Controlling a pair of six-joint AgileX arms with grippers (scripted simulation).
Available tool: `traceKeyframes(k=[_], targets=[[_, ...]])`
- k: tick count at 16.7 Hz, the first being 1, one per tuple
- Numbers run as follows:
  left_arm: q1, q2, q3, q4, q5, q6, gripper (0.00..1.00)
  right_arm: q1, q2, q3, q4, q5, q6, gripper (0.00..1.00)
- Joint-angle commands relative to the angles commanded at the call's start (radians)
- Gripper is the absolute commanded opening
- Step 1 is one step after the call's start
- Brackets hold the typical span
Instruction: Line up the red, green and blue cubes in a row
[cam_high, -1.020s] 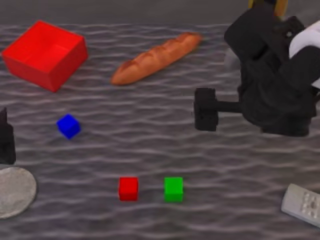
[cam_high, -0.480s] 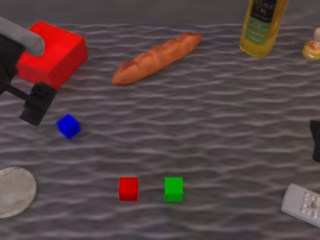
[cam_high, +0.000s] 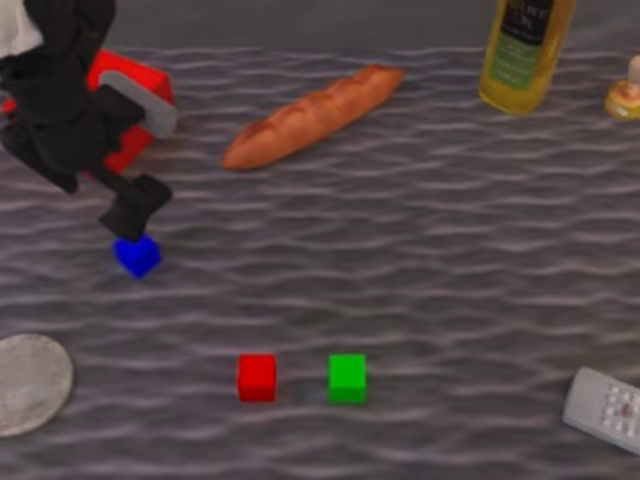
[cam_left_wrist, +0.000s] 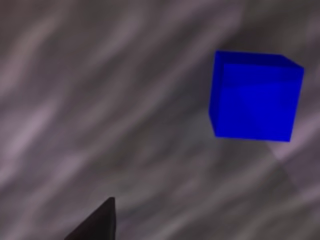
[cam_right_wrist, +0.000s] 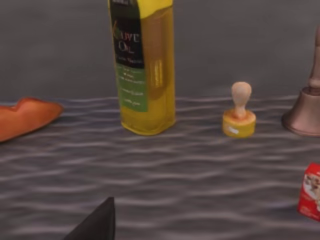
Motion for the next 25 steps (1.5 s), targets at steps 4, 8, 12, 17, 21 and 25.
traceKeyframes(k=[4,8,12,17,21,25], targets=[[-0.009,0.111,0.098,-0.047,0.002,0.028,1.00,-0.047,-0.124,-0.088,0.080,-0.020,-0.043,1.00],[-0.009,0.115,0.102,-0.049,0.002,0.029,1.00,-0.049,-0.128,-0.091,0.083,-0.021,-0.044,1.00],[-0.007,0.133,0.077,-0.008,0.003,0.031,1.00,-0.049,-0.128,-0.091,0.083,-0.021,-0.044,1.00],[-0.008,0.206,-0.029,0.179,0.003,0.031,1.00,-0.049,-0.128,-0.091,0.083,-0.021,-0.044,1.00],[-0.008,0.224,-0.054,0.216,0.003,0.031,1.00,-0.049,-0.128,-0.091,0.083,-0.021,-0.044,1.00],[-0.008,0.224,-0.054,0.216,0.003,0.031,0.85,-0.049,-0.128,-0.091,0.083,-0.021,-0.044,1.00]])
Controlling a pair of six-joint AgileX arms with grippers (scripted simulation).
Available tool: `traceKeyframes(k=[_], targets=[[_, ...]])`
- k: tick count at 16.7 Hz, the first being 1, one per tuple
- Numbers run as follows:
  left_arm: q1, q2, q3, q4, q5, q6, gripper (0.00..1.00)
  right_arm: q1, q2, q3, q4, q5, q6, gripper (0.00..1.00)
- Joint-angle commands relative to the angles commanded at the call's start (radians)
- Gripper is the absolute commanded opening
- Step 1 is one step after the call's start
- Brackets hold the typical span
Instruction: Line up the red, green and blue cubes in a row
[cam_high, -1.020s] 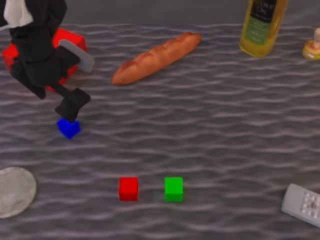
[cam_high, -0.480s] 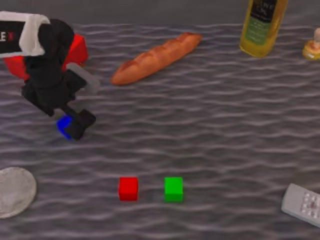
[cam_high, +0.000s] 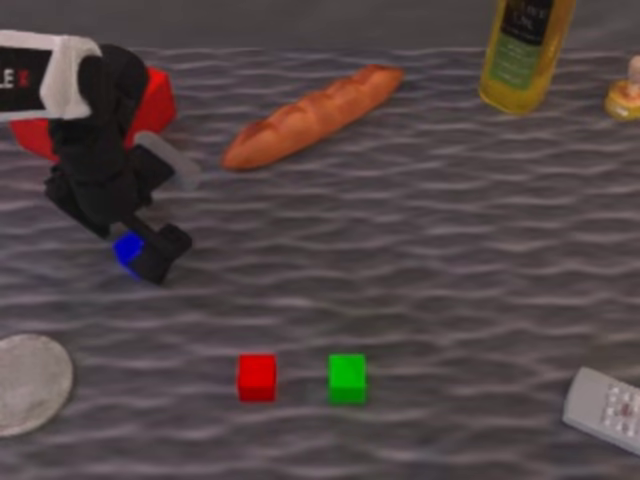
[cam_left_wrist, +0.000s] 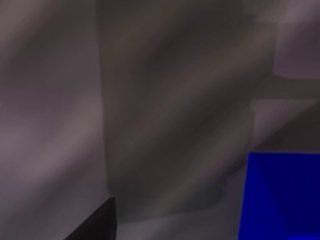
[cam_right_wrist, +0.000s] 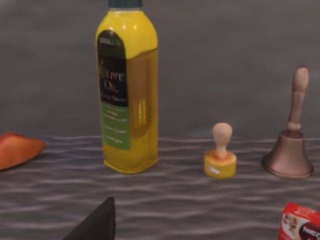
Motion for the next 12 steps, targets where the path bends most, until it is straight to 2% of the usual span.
traceKeyframes(k=[11,12], targets=[[0.000,0.000,0.000,0.000,0.000,0.000,0.02,0.000,0.000,0.000,0.000,0.000,0.000,1.00],[0.000,0.000,0.000,0.000,0.000,0.000,0.00,0.000,0.000,0.000,0.000,0.000,0.000,1.00]])
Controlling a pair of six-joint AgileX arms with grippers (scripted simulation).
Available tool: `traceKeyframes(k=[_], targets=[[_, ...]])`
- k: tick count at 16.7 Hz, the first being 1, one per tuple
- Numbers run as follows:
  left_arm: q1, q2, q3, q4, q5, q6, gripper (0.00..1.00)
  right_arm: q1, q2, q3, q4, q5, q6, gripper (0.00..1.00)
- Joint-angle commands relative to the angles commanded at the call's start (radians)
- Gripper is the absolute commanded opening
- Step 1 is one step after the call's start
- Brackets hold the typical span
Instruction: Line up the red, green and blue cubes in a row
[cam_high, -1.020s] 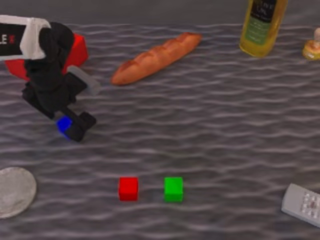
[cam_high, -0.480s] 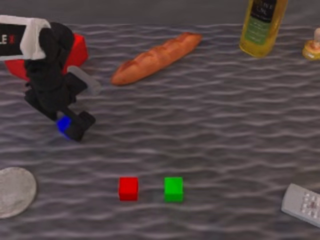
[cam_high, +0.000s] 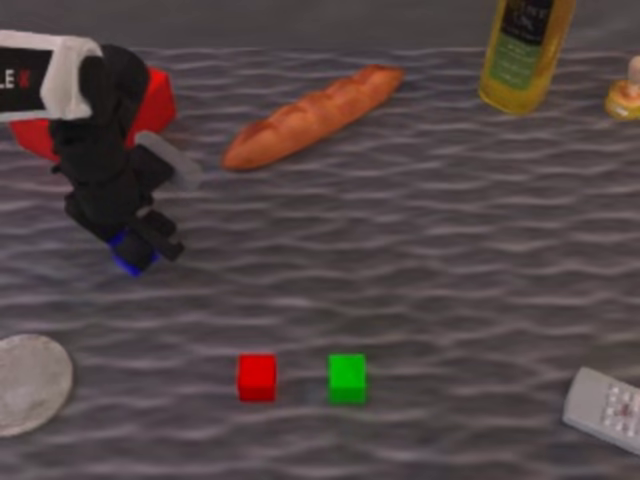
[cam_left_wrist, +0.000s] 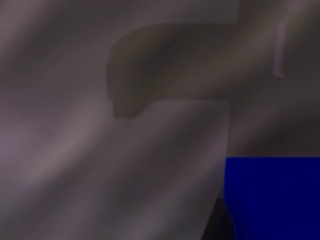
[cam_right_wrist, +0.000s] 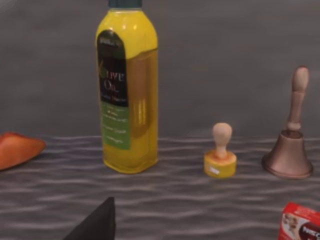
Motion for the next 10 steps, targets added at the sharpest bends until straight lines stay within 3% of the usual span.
traceKeyframes(k=[10], targets=[[0.000,-0.027,0.018,-0.029,0.009,-0.004,0.00,0.000,0.000,0.000,0.000,0.000,0.000,1.00]])
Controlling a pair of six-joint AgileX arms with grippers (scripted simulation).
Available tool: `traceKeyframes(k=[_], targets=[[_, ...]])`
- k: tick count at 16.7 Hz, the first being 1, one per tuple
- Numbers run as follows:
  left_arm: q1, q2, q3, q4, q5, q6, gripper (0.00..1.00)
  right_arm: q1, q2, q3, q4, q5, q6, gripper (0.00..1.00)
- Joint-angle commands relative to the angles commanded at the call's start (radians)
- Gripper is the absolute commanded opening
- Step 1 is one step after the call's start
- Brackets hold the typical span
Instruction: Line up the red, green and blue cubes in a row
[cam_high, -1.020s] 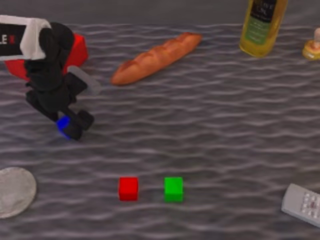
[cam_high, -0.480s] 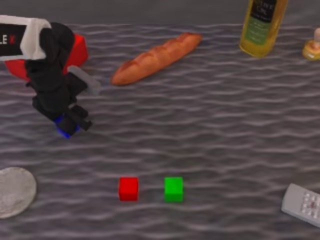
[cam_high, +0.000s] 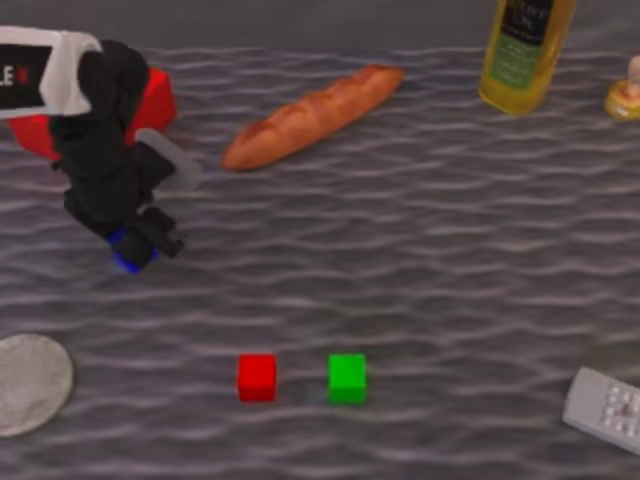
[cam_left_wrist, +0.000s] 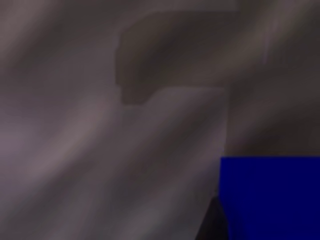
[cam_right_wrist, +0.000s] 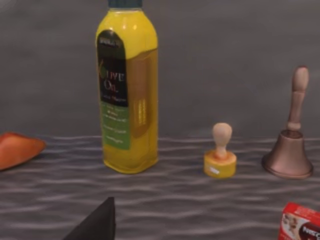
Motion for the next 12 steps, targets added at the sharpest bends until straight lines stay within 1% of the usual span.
traceKeyframes(k=[6,12], targets=[[0.018,-0.076,0.115,-0.199,-0.001,-0.004,0.00,0.000,0.000,0.000,0.000,0.000,0.000,1.00],[0.013,-0.083,0.126,-0.214,-0.002,-0.004,0.00,0.000,0.000,0.000,0.000,0.000,0.000,1.00]])
